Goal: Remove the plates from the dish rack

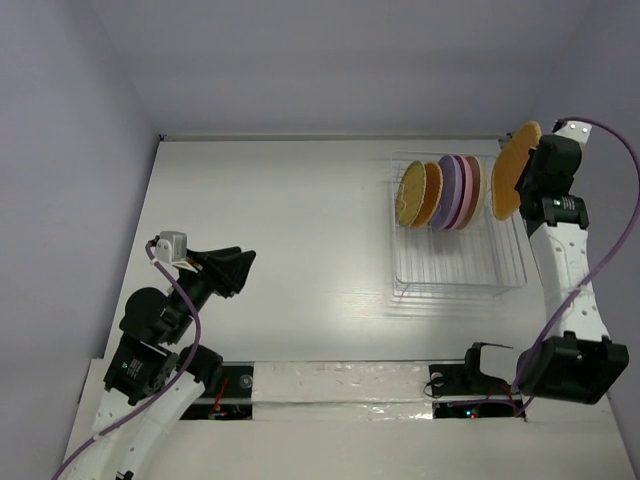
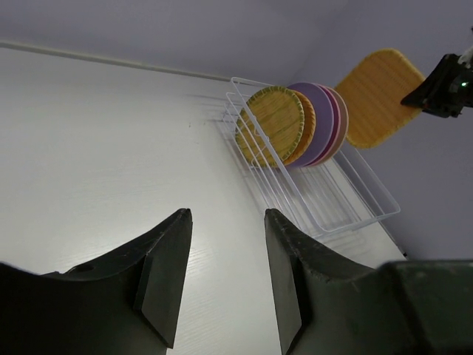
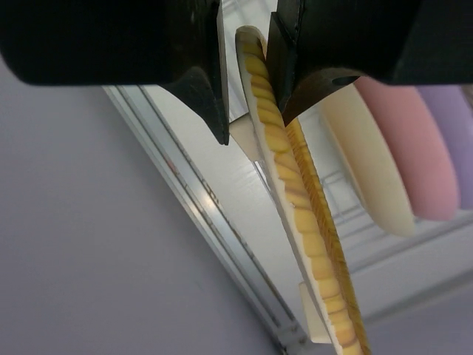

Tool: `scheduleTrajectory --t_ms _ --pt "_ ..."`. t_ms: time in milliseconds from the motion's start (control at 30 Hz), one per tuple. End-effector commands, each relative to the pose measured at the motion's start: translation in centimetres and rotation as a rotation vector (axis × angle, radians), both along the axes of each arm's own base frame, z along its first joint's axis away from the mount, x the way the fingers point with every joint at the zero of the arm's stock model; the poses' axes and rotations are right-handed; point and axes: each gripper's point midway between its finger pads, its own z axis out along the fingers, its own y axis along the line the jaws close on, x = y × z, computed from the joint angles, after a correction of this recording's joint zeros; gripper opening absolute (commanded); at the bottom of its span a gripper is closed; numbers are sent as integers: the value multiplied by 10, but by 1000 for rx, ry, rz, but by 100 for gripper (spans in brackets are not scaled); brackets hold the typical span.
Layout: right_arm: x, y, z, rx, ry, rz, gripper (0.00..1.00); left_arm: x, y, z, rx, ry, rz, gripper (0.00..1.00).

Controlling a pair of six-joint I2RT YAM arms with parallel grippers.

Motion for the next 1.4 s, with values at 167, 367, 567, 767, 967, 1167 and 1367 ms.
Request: scheduleTrajectory --t_ms 167,367,567,767,967,1167,1367 --pt "-35 28 154 27 -480 17 0 0 -2 14 -22 -31 -6 53" --pt "-36 150 169 340 -617 400 0 6 0 10 -12 -13 12 63" --pt "-16 298 128 643 -538 739 0 8 8 11 -21 -13 56 67" --pt "3 466 72 817 -342 960 0 12 21 13 -33 -17 128 69" --pt "24 574 11 983 -180 1048 0 20 24 7 -20 9 157 76" --pt "45 626 -61 1051 -43 1036 0 26 24 3 -11 29 167 82" --pt "56 636 -125 1028 70 962 0 29 26 0 -4 35 176 83"
